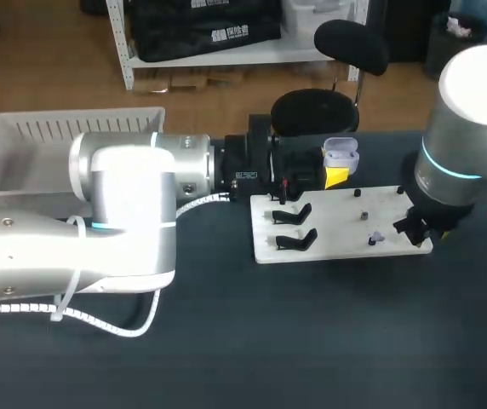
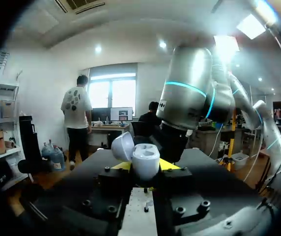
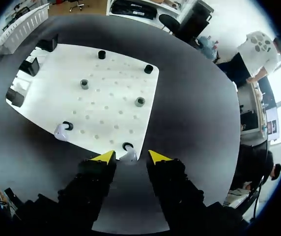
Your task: Pick up each earbud case from the left stands, insert the matching earbuds, close the lid, and place the case in the box.
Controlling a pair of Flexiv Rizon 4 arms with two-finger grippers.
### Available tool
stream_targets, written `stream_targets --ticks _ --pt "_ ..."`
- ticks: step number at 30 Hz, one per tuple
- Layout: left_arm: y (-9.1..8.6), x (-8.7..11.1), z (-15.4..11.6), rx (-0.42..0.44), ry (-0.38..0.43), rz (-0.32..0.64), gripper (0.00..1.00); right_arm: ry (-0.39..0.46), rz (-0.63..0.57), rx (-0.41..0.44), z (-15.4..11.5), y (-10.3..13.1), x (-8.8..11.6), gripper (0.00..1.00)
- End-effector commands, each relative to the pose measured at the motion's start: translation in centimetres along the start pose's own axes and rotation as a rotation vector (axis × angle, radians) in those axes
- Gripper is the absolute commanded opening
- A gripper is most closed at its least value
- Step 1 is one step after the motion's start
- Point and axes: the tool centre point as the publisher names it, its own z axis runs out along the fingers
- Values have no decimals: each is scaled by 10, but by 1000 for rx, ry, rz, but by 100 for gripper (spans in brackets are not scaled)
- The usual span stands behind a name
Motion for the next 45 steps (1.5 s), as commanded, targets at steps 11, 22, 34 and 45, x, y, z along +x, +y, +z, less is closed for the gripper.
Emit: stream_targets --ticks 11,22,34,45 --pt "-1 1 0 -5 -7 4 0 1 21 -2 5 4 -2 34" --pt "-1 1 0 -5 -7 4 0 2 25 -3 6 5 -6 10" --pt "-1 1 0 -5 -7 4 0 20 56 6 -16 4 -5 0" --pt "-1 1 0 -5 -7 4 0 74 118 24 -86 8 -6 0"
